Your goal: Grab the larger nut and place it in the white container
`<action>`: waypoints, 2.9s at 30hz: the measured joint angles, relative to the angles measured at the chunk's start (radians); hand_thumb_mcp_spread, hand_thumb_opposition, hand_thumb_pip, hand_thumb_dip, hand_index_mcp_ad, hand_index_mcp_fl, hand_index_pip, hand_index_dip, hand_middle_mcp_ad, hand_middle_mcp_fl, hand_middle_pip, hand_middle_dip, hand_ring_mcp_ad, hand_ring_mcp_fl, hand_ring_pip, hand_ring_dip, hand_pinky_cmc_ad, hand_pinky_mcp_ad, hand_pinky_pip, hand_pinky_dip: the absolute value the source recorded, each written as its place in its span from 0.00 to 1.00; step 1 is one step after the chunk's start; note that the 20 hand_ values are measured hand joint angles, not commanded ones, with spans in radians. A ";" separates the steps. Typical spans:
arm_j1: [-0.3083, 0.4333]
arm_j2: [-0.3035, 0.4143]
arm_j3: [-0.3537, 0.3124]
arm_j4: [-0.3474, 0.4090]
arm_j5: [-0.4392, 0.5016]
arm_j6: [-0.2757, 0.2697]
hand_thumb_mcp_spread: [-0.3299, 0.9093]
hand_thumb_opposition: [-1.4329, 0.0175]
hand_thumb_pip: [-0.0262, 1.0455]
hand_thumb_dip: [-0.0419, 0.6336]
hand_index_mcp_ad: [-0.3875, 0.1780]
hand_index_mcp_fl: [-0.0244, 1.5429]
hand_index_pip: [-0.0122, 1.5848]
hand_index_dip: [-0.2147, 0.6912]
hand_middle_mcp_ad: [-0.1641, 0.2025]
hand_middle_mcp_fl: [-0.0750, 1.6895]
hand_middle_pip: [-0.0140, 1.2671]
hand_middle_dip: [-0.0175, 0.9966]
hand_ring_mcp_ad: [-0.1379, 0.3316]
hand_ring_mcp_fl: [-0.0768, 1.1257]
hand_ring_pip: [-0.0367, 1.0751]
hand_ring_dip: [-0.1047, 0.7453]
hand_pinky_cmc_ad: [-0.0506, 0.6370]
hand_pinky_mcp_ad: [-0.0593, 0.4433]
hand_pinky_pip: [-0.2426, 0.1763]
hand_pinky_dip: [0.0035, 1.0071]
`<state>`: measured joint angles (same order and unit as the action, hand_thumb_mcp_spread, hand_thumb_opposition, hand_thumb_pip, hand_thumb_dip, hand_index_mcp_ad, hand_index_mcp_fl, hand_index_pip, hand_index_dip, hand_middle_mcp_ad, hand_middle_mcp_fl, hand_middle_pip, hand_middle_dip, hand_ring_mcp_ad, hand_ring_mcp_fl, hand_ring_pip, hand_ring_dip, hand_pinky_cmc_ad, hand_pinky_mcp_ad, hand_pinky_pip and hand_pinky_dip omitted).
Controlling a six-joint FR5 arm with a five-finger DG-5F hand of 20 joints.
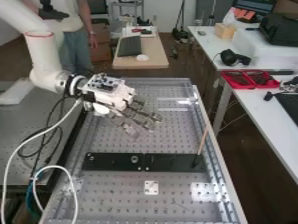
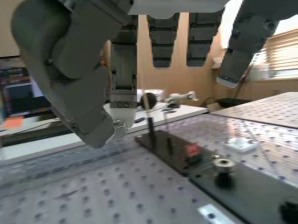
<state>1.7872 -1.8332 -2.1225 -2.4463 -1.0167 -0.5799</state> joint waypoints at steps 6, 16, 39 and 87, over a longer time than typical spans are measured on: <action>-0.012 0.046 0.029 -0.125 -0.372 0.015 0.55 0.36 0.72 0.39 0.48 0.18 0.97 0.31 0.65 0.05 0.12 0.23 0.61 0.07 0.17 0.24 0.57 0.70 0.32 0.65; -0.048 0.122 -0.006 -0.201 -0.747 0.029 0.55 0.36 0.72 0.39 0.48 0.18 0.97 0.31 0.65 0.05 0.12 0.23 0.59 0.06 0.16 0.25 0.58 0.70 0.32 0.62; -0.026 0.079 -0.023 -0.266 -0.729 0.003 0.55 0.38 0.77 0.39 0.44 0.02 0.88 0.17 0.65 0.04 0.12 0.23 0.60 0.06 0.17 0.25 0.59 0.70 0.32 0.63; -0.326 0.207 0.393 -0.588 -0.650 -0.035 0.44 0.42 0.72 0.39 0.44 0.02 0.40 0.10 0.65 0.04 0.12 0.25 0.60 0.06 0.13 0.25 0.59 0.71 0.32 0.74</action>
<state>1.4613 -1.6264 -1.7296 -3.0343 -1.6663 -0.6152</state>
